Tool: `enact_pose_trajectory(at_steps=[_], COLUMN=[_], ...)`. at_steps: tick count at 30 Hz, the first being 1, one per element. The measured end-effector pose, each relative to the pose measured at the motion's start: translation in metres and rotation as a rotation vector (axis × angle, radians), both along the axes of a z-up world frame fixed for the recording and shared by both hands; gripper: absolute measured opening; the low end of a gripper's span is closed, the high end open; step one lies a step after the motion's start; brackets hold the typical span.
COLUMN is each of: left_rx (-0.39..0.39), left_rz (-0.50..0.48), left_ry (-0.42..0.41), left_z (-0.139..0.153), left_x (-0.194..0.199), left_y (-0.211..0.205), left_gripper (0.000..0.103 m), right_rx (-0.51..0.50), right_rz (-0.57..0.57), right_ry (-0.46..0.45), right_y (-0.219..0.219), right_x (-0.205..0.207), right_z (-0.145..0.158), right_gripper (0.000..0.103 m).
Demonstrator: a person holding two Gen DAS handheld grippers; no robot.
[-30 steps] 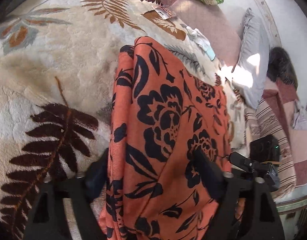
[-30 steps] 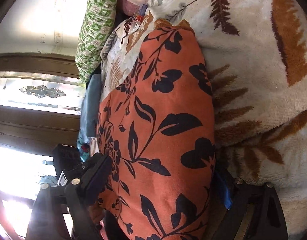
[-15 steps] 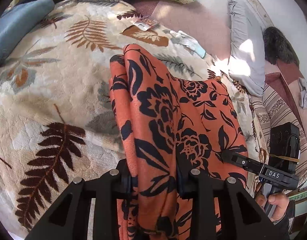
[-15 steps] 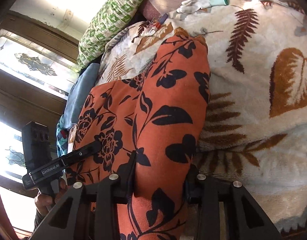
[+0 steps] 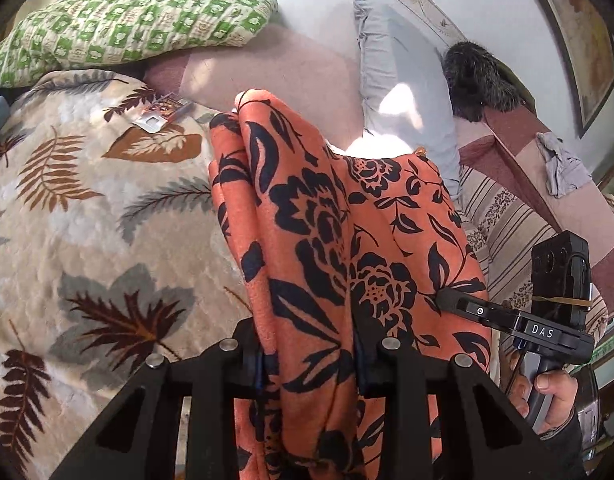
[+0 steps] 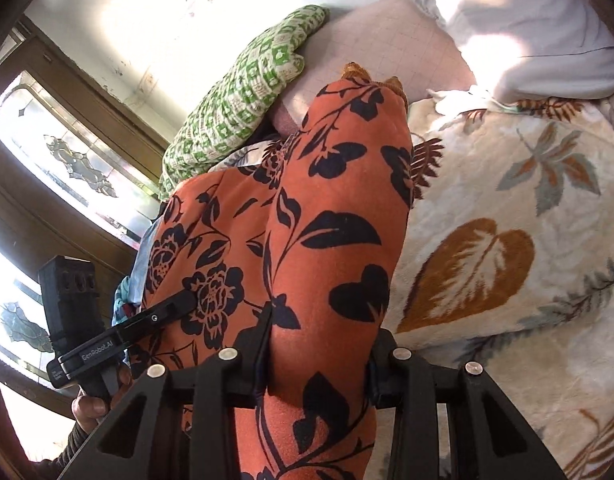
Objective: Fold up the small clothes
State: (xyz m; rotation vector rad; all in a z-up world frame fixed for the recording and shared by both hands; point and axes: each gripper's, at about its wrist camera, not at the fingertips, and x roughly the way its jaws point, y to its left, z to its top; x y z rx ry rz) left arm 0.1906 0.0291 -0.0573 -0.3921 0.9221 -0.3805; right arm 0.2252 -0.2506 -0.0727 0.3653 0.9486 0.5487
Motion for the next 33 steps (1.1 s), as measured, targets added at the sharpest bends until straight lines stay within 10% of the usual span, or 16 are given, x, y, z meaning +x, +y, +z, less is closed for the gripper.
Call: enact_pose_trajectory(at_steps=[7, 9, 20, 24, 27, 33], left_rx=[0.112, 0.106, 0.227, 0.357, 0.533, 0.45], left_rz=[0.048, 0.075, 0.116, 0.09, 0.053, 0.121], left_ry=[0.235, 0.265, 0.073, 0.043, 0.185, 0.089], left_z=[-0.089, -0.1, -0.028, -0.045, -0.092, -0.063], left_x=[0.037, 0.033, -0.042, -0.068, -0.055, -0.068], left_y=[-0.02, -0.01, 0.009, -0.011, -0.021, -0.007], left_gripper=[0.047, 0.064, 0.076, 0.087, 0.087, 0.087], right_rx=[-0.046, -0.067, 0.02, -0.057, -0.105, -0.095], right_rz=[-0.113, -0.172, -0.144, -0.124, -0.105, -0.109], right_ry=[0.176, 0.245, -0.007, 0.065, 0.194, 0.077], right_y=[-0.032, -0.042, -0.027, 0.001, 0.007, 0.01], right_x=[0.033, 0.035, -0.044, -0.063, -0.054, -0.07], right_z=[-0.086, -0.11, -0.017, -0.05, -0.095, -0.054], right_gripper=[0.056, 0.07, 0.077, 0.08, 0.08, 0.08])
